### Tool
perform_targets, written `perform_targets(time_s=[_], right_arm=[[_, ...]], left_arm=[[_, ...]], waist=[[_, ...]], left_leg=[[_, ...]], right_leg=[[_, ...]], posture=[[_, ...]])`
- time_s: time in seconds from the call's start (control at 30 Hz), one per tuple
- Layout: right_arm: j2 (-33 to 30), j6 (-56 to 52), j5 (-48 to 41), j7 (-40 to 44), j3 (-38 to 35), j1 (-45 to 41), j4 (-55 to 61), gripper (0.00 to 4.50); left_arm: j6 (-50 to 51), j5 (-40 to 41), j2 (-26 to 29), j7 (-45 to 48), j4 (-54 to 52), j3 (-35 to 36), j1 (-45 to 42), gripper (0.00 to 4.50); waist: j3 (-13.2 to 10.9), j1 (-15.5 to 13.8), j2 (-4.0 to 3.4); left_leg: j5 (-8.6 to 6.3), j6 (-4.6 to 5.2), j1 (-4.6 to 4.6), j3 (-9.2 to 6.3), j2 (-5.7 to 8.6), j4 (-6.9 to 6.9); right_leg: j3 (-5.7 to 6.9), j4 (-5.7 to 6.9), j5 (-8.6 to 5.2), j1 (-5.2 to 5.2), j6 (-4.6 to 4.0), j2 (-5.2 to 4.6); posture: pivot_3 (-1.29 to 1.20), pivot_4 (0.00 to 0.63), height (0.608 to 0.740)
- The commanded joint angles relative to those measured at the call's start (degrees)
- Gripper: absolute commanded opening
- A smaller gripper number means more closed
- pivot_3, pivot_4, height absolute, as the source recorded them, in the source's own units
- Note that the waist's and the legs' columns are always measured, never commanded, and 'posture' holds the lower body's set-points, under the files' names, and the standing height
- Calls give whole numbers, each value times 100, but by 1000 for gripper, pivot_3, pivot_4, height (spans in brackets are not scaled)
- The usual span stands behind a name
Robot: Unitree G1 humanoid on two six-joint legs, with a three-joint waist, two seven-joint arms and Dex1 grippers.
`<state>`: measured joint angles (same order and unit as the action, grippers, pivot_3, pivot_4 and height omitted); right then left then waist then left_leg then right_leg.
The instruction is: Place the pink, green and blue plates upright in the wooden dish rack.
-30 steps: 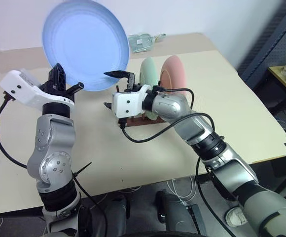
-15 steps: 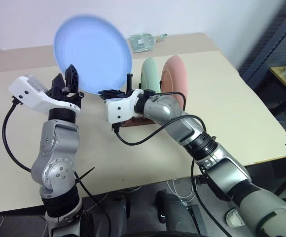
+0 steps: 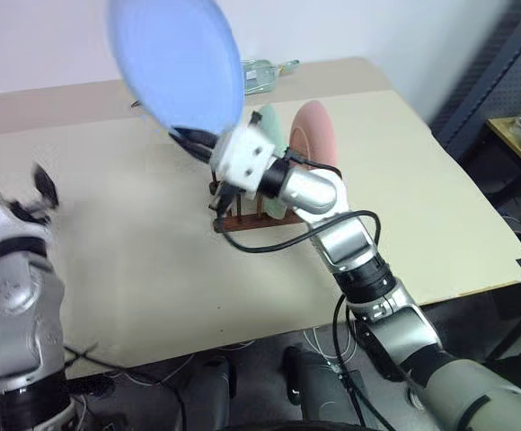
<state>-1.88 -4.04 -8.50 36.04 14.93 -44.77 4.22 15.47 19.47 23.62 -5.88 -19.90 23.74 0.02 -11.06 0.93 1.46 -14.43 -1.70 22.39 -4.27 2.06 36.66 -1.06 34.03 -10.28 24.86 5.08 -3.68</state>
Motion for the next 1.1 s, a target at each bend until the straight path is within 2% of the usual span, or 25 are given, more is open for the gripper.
perform_targets(time_s=[0.03, 0.17, 0.3, 0.73, 0.83, 1.03, 1.1], right_arm=[[145, -1298, -1509, 61, -428, 273, 994, 0], [225, -2667, -2865, -269, -710, 736, 1585, 0], [469, -3288, -3592, -815, -1022, 855, 1657, 0], [333, -3900, -3987, -1347, -1365, 689, 986, 0], [206, -3992, -3928, -1306, -1341, 634, 885, 937], [-31, -3694, -3395, -1242, -1134, 499, 960, 3888], [-157, -3503, -3101, -1184, -1010, 423, 1041, 3888]], left_arm=[[-447, -482, 26, 650, -244, -689, 355, 4107], [-833, -722, -85, 1473, -243, -1625, 976, 4107], [-868, -674, -164, 1877, -269, -1886, 1158, 4107], [-736, -767, -278, 2147, -457, -1968, 1091, 4107], [-708, -787, -291, 2167, -473, -1960, 1051, 4172], [-715, -820, -345, 2200, -448, -1968, 1014, 4172], [-711, -822, -363, 2209, -444, -1977, 1004, 4172]], waist=[[-1, -22, -2], [-2, 0, -7], [-5, 23, -11], [-4, 19, -14], [-5, 18, -14], [-4, 21, -14], [-4, 20, -13]], left_leg=[[0, 0, -1, -7, -2, 2], [-1, -1, -2, -8, -4, 1], [-1, -1, 3, -4, -13, -13], [0, 1, -1, 32, -34, -30], [0, 1, -1, 35, -34, -30], [0, 1, -1, 37, -34, -30], [0, 1, -1, 39, -34, -30]], right_leg=[[-1, 0, -1, -1, -1, -5], [-5, -3, -3, 3, -4, -11], [-8, 6, -6, 28, -13, -6], [-4, 9, -9, 37, -29, 16], [-5, 9, -9, 37, -29, 16], [-6, 9, -9, 37, -29, 17], [-6, 9, -9, 37, -28, 17]], posture=[[0, 150, 739], [0, 150, 739], [0, 150, 739], [0, 150, 739], [0, 150, 739], [0, 150, 739], [0, 150, 739]])
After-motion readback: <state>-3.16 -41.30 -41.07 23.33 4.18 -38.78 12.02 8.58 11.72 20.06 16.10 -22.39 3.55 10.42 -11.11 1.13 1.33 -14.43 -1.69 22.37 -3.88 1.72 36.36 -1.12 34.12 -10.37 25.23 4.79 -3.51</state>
